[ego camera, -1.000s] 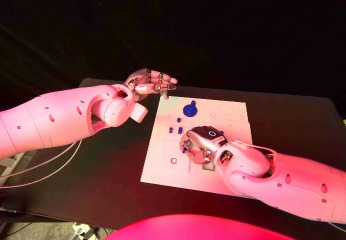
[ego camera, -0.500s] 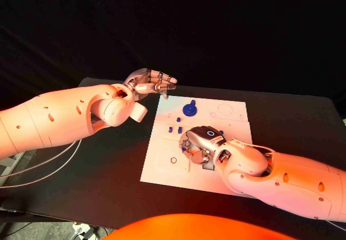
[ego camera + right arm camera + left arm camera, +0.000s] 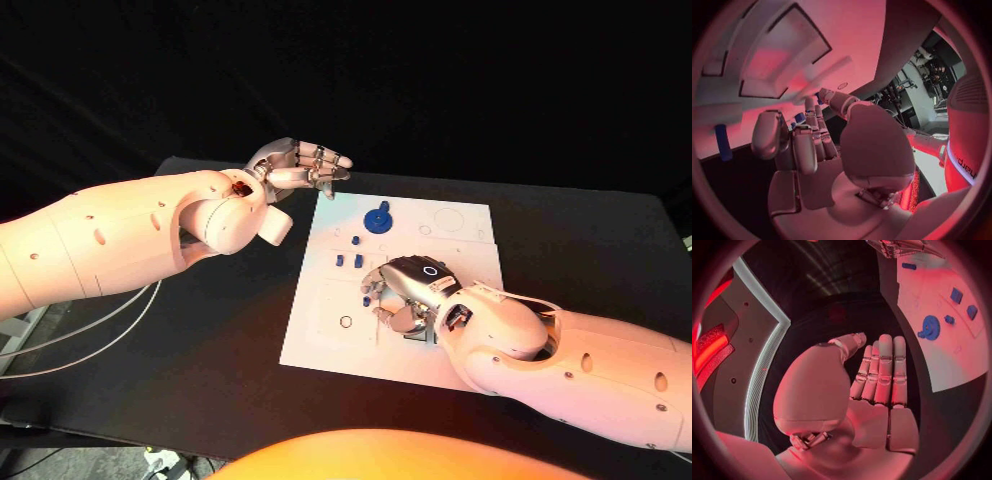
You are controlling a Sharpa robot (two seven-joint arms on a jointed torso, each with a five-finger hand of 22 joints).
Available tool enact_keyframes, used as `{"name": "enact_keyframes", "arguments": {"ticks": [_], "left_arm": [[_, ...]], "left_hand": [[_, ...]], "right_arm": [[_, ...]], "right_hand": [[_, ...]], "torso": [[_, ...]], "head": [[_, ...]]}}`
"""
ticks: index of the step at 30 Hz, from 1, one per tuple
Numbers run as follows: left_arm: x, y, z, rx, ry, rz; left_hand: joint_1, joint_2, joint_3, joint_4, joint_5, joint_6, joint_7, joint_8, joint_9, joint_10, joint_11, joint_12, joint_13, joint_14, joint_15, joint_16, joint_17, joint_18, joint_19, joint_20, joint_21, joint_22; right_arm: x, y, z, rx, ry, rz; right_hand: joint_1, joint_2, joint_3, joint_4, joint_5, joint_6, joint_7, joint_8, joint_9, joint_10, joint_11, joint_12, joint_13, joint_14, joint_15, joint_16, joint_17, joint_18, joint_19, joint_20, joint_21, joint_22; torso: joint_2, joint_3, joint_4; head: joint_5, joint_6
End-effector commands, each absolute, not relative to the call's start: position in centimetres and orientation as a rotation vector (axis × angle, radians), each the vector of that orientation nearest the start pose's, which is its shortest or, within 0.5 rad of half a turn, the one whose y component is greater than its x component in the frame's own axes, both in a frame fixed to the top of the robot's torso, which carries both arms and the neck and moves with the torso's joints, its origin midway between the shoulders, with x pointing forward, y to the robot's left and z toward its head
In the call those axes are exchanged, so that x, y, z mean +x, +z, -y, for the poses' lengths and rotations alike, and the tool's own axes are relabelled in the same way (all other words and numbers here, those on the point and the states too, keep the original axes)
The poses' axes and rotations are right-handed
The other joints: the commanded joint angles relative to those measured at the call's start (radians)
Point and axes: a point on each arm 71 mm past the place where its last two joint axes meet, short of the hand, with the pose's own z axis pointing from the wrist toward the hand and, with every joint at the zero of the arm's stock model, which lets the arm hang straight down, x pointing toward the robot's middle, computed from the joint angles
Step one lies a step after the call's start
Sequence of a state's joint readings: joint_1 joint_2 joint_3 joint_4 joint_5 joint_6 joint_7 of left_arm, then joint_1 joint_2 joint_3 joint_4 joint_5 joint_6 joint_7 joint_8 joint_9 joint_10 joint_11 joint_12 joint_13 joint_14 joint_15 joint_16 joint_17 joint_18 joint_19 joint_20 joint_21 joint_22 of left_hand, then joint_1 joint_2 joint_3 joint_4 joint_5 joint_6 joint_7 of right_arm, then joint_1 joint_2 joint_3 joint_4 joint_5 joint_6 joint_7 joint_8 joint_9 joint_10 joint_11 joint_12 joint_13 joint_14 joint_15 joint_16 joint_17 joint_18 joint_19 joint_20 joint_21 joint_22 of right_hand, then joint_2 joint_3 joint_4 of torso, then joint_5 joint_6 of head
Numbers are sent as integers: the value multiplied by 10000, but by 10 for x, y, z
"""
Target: Assemble the parts on the task board
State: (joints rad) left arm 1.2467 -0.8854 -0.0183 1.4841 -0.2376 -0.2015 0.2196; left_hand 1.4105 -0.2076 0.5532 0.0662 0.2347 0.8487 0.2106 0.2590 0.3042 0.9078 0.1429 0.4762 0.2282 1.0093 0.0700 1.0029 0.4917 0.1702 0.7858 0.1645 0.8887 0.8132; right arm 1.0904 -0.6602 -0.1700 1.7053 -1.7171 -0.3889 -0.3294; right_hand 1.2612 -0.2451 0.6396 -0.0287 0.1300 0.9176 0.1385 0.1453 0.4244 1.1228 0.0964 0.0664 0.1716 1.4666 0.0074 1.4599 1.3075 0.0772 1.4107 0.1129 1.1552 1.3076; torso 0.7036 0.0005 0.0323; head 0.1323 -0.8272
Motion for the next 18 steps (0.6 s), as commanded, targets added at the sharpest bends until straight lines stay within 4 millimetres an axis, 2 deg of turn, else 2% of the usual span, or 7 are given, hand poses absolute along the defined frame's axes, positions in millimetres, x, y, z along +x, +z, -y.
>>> {"name": "enact_keyframes", "arguments": {"ticks": [1,6,10,11,14,18], "left_arm": [[502,-157,-232,-8987,-14445,-16046],[502,-157,-233,-9001,-14439,-16056],[502,-157,-233,-9007,-14436,-16062],[502,-157,-233,-9007,-14437,-16063],[502,-157,-234,-9005,-14449,-16070],[502,-157,-233,-9004,-14462,-16088]], "left_hand": [[-66,21,-37,-2,-2,-18,-26,-9,6,-91,-7,65,-8,-39,0,-53,-3,111,-5,59,-60,-9],[-64,19,-39,-3,-3,-18,-26,-9,7,-92,-8,67,-8,-40,0,-53,-3,112,-5,59,-62,-11],[-64,19,-39,-3,-3,-18,-26,-9,7,-92,-8,67,-8,-40,0,-53,-3,112,-5,59,-62,-11],[-64,19,-39,-3,-3,-18,-26,-9,7,-92,-8,67,-8,-40,0,-53,-3,112,-5,59,-62,-11],[-62,18,-44,-4,-2,-17,-27,-7,7,-94,-10,72,-7,-40,-2,-52,-2,113,-5,60,-69,-15],[-62,18,-44,-4,-2,-17,-27,-7,7,-94,-10,72,-7,-40,-2,-52,-2,113,-5,60,-69,-15]], "right_arm": [[387,-240,76,-3689,7539,-16736],[389,-227,93,-3362,7388,-16566],[396,-213,113,-2949,7219,-16531],[398,-211,116,-2881,7185,-16526],[407,-200,133,-2625,6966,-16487],[417,-191,151,-2491,6755,-16475]], "right_hand": [[-1,-101,-115,9,-55,-90,-13,-49,-14,-156,10,46,-24,504,78,-93,279,65,-129,14,-154,857],[5,-110,-153,15,-44,-96,-14,-56,-14,-220,19,59,-33,489,86,-125,221,71,-138,22,-194,839],[55,-28,-177,46,27,61,53,17,20,-191,3,188,-20,487,77,-132,217,65,-98,27,-164,848],[56,-28,-177,46,27,61,54,17,20,-191,3,188,-20,487,77,-132,217,65,-98,26,-164,848],[59,-34,-196,54,27,100,98,33,27,-229,9,204,-29,482,78,-147,190,77,-117,27,-236,818],[49,-93,-337,83,-3,74,124,4,17,-451,45,196,-82,476,105,-165,160,101,-161,42,-404,747]], "torso": [[-7,-9,-2],[-8,-12,-1],[-8,-12,-11],[-9,-11,-12],[-15,-6,-21],[-4,-2,-10]], "head": [[-48,35],[-172,102],[-355,205],[-367,209],[-533,272],[-639,349]]}}
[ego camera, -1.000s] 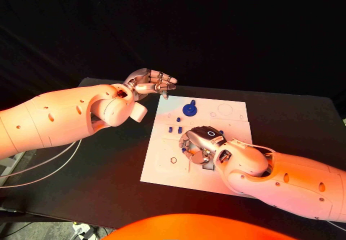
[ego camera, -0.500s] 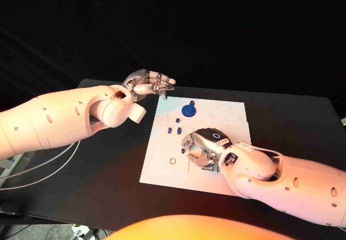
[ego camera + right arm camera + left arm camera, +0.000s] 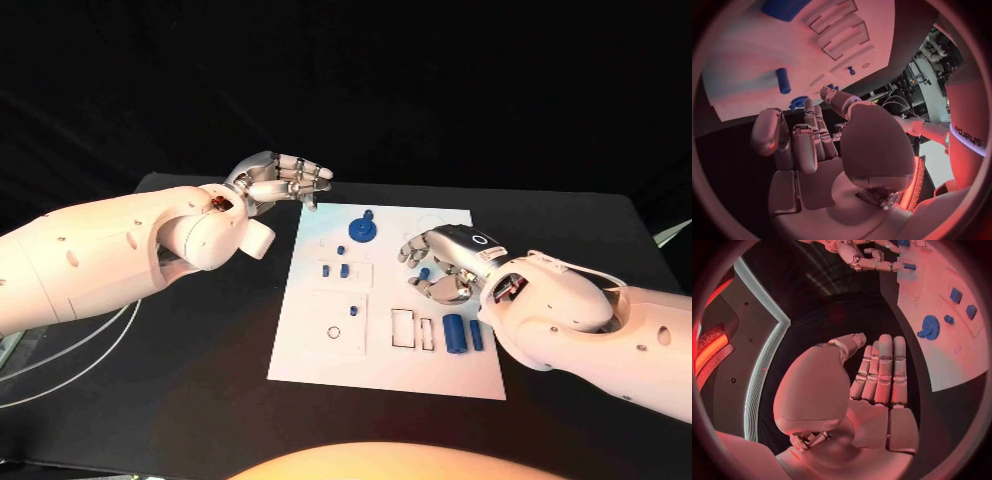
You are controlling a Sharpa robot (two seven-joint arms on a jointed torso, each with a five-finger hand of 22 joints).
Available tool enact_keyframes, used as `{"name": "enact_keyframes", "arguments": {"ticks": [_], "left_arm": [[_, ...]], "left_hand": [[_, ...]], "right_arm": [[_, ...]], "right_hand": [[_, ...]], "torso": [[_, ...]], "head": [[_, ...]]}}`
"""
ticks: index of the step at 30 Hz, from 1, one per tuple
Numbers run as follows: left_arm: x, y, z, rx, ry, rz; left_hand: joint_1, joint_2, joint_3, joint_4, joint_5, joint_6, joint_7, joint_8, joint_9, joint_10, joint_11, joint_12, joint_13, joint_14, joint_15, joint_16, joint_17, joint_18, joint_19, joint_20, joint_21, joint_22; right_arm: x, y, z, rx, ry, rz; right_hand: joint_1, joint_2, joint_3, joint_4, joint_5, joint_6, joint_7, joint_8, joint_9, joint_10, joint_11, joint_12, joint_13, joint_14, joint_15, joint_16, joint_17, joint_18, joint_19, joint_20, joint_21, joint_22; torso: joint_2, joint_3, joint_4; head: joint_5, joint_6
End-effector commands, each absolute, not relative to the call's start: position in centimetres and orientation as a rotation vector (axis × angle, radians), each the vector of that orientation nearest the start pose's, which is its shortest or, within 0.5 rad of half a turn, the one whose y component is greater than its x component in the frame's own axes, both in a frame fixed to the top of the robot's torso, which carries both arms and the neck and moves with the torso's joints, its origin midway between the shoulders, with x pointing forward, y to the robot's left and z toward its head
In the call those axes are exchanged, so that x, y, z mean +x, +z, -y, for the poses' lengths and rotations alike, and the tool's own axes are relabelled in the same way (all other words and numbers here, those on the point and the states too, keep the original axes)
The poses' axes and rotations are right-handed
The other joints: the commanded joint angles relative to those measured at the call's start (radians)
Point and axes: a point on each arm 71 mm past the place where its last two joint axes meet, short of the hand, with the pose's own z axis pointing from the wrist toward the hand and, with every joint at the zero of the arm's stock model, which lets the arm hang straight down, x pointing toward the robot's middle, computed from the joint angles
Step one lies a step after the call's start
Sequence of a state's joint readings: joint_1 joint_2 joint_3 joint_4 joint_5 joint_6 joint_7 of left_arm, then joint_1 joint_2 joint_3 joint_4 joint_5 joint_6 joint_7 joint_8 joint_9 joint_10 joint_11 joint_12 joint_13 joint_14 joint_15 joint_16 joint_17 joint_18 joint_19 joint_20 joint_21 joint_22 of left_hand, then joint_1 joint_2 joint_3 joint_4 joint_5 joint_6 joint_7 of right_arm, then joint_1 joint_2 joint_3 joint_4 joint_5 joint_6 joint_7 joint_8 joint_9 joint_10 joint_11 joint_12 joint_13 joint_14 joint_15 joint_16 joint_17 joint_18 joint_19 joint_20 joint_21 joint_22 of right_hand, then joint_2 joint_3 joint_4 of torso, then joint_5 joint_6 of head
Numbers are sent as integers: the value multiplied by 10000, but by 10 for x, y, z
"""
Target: Assemble the parts on the task board
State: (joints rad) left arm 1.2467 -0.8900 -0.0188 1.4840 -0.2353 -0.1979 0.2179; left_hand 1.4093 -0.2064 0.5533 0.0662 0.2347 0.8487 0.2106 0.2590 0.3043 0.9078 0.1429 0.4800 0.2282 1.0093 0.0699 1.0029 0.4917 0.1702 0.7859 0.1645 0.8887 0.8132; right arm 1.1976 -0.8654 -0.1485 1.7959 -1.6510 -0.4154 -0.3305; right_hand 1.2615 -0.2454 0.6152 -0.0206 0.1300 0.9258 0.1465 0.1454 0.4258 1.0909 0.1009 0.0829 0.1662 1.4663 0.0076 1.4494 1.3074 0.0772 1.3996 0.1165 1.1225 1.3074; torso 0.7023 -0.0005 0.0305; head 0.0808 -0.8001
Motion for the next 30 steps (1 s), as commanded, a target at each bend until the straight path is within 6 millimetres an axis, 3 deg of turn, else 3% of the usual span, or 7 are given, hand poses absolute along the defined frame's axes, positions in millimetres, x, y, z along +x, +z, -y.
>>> {"name": "enact_keyframes", "arguments": {"ticks": [1,11,24,30], "left_arm": [[502,-157,-233,-9004,-14464,-16093],[502,-158,-234,-9020,-14438,-16101],[502,-158,-234,-9025,-14428,-16098],[502,-159,-234,-9024,-14432,-16105]], "left_hand": [[-50,7,-44,-4,-2,-17,-27,-7,6,-94,-10,34,-7,-41,-1,-52,-2,113,-6,60,-69,-15],[-54,6,-58,0,-2,-16,-29,-3,8,-95,-13,47,-4,-42,-3,-51,0,116,-5,63,-84,-24],[-56,-7,-79,1,-1,-72,-21,-29,-2,-111,-9,57,-4,-42,-3,-49,3,119,-1,67,-105,-37],[-56,-7,-79,1,-1,-72,-21,-29,-2,-111,-9,57,-4,-42,-3,-49,3,119,-1,67,-105,-37]], "right_arm": [[419,-189,155,-2472,6703,-16477],[435,-193,175,-2736,5948,-17111],[441,-203,169,-3228,5490,-17805],[441,-207,165,-3301,5458,-17920]], "right_hand": [[45,-93,-103,5,-4,-16,48,-3,1,-139,1,34,-29,483,104,-52,177,97,-40,8,-57,757],[98,-130,-587,87,51,-87,-1,-71,-25,-397,22,148,-94,506,123,-13,236,112,-26,29,-187,698],[208,-9,-782,156,-65,-69,-37,-89,-38,-266,-19,381,-95,536,97,41,307,105,53,14,-150,709],[274,198,-631,269,-121,120,-2,-25,-26,161,-116,633,-79,570,18,104,403,57,187,-43,100,820]], "torso": [[11,9,8],[28,14,24],[20,5,30],[21,3,30]], "head": [[-130,82],[-194,118],[-182,60],[-172,44]]}}
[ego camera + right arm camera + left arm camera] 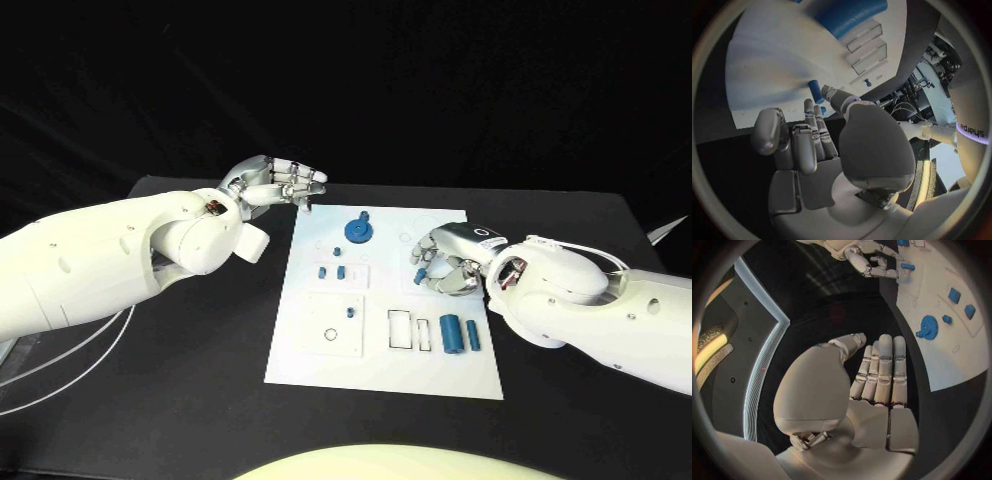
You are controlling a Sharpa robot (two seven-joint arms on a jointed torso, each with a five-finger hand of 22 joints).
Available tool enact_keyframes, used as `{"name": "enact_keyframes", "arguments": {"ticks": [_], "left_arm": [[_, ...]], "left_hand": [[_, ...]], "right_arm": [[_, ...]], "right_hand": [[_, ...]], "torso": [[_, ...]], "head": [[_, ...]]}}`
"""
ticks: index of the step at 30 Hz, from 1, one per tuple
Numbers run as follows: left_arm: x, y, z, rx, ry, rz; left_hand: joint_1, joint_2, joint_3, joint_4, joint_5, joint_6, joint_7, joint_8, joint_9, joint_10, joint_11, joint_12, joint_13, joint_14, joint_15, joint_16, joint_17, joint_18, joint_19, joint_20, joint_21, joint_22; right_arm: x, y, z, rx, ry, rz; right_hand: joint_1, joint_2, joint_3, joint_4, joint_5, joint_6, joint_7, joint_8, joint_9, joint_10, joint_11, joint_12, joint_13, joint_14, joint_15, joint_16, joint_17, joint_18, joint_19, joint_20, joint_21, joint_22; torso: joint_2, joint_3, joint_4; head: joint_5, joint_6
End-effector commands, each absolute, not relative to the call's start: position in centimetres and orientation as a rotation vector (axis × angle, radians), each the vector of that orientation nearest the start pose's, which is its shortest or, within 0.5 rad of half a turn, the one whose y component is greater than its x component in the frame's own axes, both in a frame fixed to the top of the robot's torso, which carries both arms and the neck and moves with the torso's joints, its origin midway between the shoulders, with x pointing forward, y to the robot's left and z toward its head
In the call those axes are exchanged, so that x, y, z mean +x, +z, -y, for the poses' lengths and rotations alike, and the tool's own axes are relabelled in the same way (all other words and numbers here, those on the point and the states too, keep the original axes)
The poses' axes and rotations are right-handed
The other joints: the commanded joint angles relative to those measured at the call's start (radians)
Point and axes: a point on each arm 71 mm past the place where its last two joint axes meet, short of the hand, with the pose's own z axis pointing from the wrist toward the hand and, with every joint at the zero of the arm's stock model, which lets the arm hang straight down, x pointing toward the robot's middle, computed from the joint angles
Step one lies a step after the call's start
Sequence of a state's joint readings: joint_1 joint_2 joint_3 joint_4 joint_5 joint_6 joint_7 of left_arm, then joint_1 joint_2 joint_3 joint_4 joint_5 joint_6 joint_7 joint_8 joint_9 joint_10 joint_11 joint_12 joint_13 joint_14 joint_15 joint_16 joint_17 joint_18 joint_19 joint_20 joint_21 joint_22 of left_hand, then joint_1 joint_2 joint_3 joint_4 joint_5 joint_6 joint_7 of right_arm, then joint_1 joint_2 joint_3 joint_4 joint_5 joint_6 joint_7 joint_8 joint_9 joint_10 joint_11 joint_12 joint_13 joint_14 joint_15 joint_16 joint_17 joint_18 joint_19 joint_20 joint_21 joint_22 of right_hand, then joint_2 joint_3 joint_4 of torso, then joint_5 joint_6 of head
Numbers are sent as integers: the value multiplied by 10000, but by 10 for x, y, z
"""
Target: Assemble the parts on the task board
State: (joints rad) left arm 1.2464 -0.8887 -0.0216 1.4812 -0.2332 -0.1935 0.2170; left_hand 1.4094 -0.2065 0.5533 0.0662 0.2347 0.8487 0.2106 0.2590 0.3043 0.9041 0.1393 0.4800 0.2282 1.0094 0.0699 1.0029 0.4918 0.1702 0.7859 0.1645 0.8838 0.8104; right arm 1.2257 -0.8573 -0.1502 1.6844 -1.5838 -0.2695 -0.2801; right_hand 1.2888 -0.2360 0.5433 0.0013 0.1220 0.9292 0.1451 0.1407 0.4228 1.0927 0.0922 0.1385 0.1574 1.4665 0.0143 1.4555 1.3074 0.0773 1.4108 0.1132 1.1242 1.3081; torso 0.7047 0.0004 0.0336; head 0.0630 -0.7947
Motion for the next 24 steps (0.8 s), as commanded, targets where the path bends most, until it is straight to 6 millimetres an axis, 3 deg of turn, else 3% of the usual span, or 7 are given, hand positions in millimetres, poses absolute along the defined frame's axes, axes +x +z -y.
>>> {"name": "enact_keyframes", "arguments": {"ticks": [1,5,24], "left_arm": [[502,-159,-234,-9024,-14432,-16106],[502,-159,-234,-9027,-14428,-16108],[503,-159,-235,-9051,-14392,-16130]], "left_hand": [[-56,-6,-79,1,-1,-72,-21,-29,-3,-74,27,58,-5,-43,-2,-49,3,119,-1,67,-56,-8],[-56,-6,-79,1,-1,-72,-21,-29,-3,-74,27,58,-5,-43,-2,-49,3,119,-1,67,-56,-8],[-59,11,-85,13,4,-83,-18,-32,-3,-81,30,69,-4,-44,0,-49,5,120,4,70,-72,-18]], "right_arm": [[441,-208,164,-3309,5443,-17916],[442,-209,164,-3317,5328,-17871],[444,-214,161,-3217,5036,-17676]], "right_hand": [[3,113,105,56,-40,101,10,27,5,162,-35,83,5,570,-52,46,408,55,80,-17,92,818],[139,310,442,85,-104,420,-1,160,50,449,-78,136,-42,586,-97,79,451,20,162,-68,256,903],[313,648,859,42,-213,942,-44,388,160,922,-170,141,-103,596,-173,108,475,-17,243,-142,442,1028]], "torso": [[-3,-5,-1],[-6,-3,6],[-2,3,-4]], "head": [[6,-9],[6,-11],[-27,-10]]}}
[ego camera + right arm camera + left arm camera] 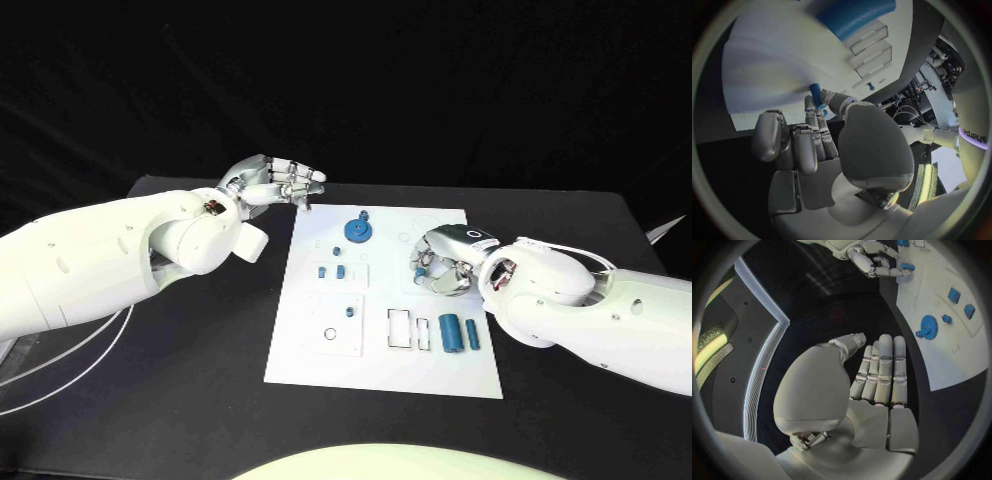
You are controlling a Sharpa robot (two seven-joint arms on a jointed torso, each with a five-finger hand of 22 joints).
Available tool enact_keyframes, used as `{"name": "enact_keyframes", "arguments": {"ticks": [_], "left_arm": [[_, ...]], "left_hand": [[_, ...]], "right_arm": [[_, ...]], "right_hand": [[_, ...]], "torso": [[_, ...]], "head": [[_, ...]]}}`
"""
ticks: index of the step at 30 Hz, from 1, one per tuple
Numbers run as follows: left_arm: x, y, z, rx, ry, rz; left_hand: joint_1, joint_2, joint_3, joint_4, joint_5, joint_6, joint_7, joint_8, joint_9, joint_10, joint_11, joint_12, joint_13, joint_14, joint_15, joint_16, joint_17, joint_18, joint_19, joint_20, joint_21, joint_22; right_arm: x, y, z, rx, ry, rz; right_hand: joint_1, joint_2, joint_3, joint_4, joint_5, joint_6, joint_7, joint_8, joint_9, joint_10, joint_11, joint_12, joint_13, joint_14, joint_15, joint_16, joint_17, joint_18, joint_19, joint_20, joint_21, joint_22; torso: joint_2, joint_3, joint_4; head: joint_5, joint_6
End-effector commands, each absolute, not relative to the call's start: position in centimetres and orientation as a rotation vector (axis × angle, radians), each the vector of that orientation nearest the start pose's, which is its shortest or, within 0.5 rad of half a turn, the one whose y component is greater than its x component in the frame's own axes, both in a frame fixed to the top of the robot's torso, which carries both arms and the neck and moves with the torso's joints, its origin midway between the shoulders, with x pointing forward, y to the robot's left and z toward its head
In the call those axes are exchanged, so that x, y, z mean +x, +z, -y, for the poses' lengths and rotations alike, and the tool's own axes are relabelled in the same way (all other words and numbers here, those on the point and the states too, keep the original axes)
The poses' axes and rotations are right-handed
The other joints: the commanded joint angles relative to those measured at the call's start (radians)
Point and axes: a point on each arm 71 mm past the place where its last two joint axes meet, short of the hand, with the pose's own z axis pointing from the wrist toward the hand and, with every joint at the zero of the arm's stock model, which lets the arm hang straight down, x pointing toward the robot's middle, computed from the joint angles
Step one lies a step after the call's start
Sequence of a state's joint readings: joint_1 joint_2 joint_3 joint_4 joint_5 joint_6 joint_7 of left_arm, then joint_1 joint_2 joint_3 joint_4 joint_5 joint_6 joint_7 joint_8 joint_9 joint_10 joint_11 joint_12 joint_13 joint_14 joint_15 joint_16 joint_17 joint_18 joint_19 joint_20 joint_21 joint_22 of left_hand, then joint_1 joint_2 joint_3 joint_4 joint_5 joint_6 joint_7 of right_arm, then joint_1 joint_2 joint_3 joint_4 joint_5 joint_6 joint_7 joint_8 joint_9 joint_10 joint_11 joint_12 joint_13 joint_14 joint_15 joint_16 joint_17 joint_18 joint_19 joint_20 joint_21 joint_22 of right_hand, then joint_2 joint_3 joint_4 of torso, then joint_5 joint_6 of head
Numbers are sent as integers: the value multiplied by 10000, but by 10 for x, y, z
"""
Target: Assemble the parts on the task board
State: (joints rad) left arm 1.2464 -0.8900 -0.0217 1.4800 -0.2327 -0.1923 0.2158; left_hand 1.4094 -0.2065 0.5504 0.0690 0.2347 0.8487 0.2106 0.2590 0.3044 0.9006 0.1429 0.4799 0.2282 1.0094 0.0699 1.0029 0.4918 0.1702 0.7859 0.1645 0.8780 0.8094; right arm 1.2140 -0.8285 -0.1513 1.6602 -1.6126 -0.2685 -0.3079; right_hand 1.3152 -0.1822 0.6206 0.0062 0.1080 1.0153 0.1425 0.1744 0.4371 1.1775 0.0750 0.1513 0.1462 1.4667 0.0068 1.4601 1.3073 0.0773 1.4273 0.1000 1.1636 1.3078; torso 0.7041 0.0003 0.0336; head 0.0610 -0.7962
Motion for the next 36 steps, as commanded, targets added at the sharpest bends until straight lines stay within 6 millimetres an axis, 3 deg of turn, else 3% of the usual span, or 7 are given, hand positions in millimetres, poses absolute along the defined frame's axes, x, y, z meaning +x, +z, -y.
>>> {"name": "enact_keyframes", "arguments": {"ticks": [1,11,18,19,36], "left_arm": [[503,-159,-235,-9051,-14393,-16134],[503,-159,-235,-9058,-14384,-16147],[503,-159,-235,-9055,-14391,-16150],[503,-159,-235,-9055,-14390,-16149],[503,-159,-234,-9054,-14407,-16145]], "left_hand": [[-59,11,-56,-16,4,-83,-18,-32,-4,-46,-7,69,-3,-44,0,-49,5,120,4,71,-14,-9],[-59,11,-56,-16,4,-83,-18,-32,-4,-46,-7,69,-3,-44,0,-49,5,120,4,71,-14,-9],[-61,28,-61,-6,7,-79,-18,-27,-1,-47,-7,81,-2,-46,2,-49,6,120,9,73,-26,-17],[-61,28,-61,-6,7,-79,-18,-27,-1,-47,-7,81,-2,-46,2,-49,6,120,9,73,-26,-17],[-66,37,-68,4,8,-75,-18,-21,1,-50,-7,92,0,-48,3,-49,8,121,12,76,-39,-25]], "right_arm": [[444,-215,161,-3219,5030,-17680],[444,-217,161,-3273,4929,-17730],[444,-217,161,-3287,4823,-17584],[443,-216,161,-3278,4828,-17522],[434,-195,161,-3049,5452,-16632]], "right_hand": [[57,121,98,-15,-106,93,-19,57,21,87,0,10,8,594,-100,63,476,-17,79,-13,48,1034],[119,259,169,-111,-226,417,-109,252,135,380,-92,46,23,598,-168,73,484,-32,110,-65,140,1103],[248,423,168,-313,-196,743,-241,532,333,845,-255,111,110,608,-305,90,512,-67,182,-178,343,1220],[290,461,219,-376,-420,764,-254,574,372,920,-278,103,125,612,-331,95,522,-76,198,-208,390,1248],[297,466,272,-437,-489,798,-275,629,419,1021,-303,94,146,615,-351,97,524,-105,247,-232,532,1316]], "torso": [[6,5,-5],[3,5,-4],[0,3,-3],[1,5,-1],[-13,-7,-10]], "head": [[-10,3],[-42,-14],[-53,-22],[-55,-23],[-42,8]]}}
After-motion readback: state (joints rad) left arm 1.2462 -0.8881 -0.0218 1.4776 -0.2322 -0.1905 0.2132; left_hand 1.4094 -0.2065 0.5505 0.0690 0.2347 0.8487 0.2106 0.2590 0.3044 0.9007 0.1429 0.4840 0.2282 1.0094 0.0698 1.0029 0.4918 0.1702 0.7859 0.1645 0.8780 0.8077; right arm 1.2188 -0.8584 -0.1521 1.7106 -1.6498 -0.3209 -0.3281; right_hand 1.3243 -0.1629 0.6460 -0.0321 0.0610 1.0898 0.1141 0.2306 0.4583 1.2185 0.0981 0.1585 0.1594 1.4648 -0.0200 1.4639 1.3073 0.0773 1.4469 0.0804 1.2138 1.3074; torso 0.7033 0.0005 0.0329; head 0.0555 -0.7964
